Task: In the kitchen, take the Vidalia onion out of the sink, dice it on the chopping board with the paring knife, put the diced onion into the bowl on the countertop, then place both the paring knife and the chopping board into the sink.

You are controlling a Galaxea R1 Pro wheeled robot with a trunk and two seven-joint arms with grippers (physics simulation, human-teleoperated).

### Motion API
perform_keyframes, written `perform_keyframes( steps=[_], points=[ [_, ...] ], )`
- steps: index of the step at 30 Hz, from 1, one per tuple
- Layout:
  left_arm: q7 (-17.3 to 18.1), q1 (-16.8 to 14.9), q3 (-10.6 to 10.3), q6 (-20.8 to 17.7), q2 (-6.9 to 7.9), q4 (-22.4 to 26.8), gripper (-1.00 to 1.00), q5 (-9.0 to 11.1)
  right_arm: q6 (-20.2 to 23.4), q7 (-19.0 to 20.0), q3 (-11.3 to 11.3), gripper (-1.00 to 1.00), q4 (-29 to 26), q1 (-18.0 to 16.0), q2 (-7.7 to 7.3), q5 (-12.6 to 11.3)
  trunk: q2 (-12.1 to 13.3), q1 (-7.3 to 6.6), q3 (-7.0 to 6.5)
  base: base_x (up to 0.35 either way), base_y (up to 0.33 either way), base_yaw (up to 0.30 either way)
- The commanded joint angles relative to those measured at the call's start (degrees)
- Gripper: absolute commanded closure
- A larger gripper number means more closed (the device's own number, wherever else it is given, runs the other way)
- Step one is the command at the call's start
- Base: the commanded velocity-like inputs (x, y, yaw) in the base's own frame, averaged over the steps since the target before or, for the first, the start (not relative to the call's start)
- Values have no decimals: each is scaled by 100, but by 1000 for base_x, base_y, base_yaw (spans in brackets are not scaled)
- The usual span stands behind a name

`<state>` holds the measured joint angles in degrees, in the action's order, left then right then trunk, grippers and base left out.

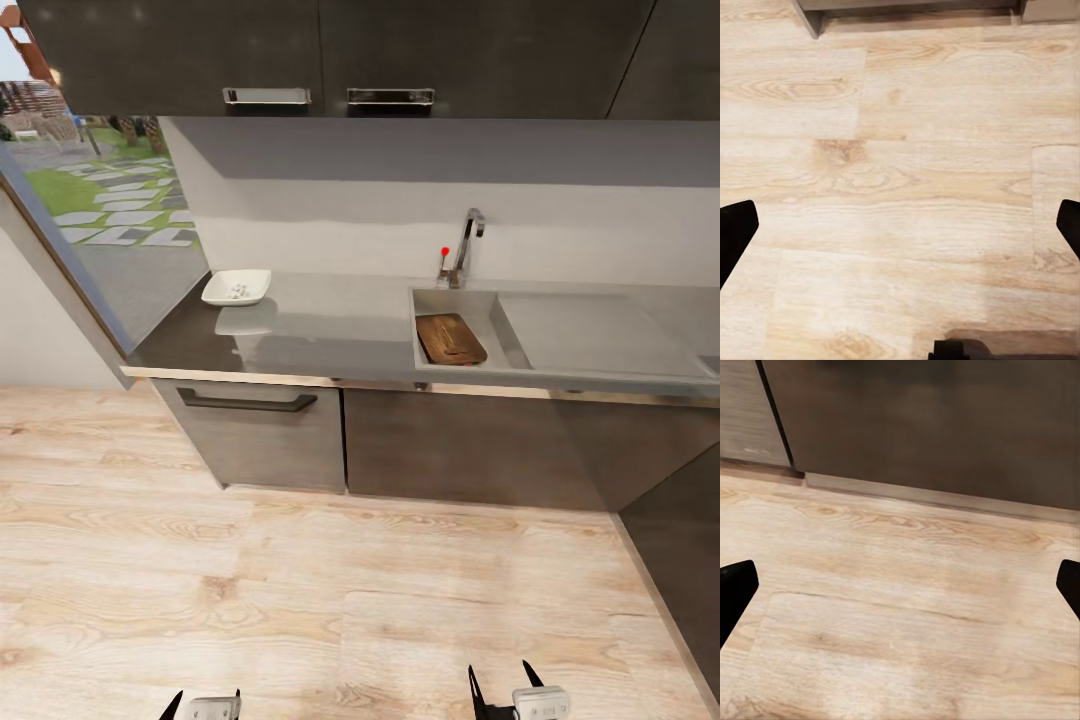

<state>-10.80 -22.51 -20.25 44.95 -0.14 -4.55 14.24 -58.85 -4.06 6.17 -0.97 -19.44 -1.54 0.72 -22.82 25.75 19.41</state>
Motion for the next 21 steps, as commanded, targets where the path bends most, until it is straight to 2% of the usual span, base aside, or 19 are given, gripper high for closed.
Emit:
perform_keyframes(
  steps=[1,21],
  points=[
    [-10,-8,-50,29,-3,-19,-100,35,-13,-43,42,-100,3,-3,0,7,-10,3,9,0,0,0],
    [-12,-7,-50,-3,4,-19,-100,44,-13,-68,34,-100,0,-2,4,7,-10,3,9,0,0,0]
  ],
)
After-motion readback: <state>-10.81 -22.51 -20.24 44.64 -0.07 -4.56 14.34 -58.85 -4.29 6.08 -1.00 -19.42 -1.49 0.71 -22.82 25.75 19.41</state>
